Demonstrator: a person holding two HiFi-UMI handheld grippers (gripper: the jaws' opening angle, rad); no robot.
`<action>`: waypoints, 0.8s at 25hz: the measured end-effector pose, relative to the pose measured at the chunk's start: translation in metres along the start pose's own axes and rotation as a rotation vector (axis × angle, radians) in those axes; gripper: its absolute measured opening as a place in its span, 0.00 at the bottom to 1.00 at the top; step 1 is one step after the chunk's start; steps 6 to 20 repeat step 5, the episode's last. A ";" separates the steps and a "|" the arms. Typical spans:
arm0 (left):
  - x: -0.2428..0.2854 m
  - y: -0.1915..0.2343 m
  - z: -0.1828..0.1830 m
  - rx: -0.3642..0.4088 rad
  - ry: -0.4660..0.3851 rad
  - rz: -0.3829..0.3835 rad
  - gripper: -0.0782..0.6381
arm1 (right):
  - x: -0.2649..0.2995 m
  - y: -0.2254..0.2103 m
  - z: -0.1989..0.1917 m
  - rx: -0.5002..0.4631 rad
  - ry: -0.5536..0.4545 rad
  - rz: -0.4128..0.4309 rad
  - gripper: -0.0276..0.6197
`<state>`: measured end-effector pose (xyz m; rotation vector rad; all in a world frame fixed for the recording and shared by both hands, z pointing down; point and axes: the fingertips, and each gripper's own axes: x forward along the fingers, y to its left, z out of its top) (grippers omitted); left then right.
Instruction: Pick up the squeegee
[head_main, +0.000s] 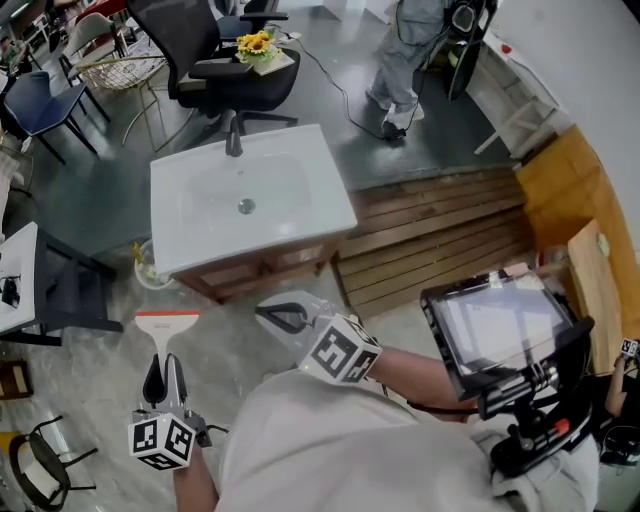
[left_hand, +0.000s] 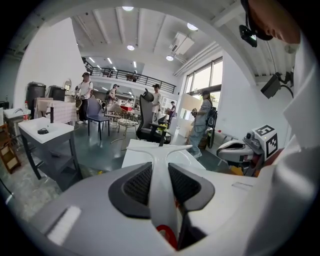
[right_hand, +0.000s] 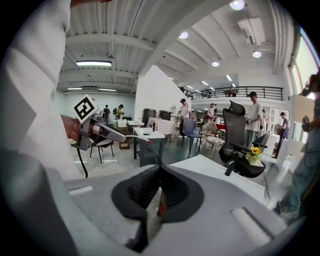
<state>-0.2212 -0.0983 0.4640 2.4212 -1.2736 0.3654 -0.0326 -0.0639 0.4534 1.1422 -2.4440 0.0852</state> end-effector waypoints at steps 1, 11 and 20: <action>0.005 0.000 0.002 0.001 0.001 -0.002 0.25 | 0.001 -0.004 -0.001 0.002 0.001 -0.002 0.05; 0.017 0.002 0.008 0.004 0.003 -0.011 0.25 | 0.004 -0.014 -0.002 0.010 0.006 -0.015 0.05; 0.017 0.002 0.008 0.004 0.003 -0.011 0.25 | 0.004 -0.014 -0.002 0.010 0.006 -0.015 0.05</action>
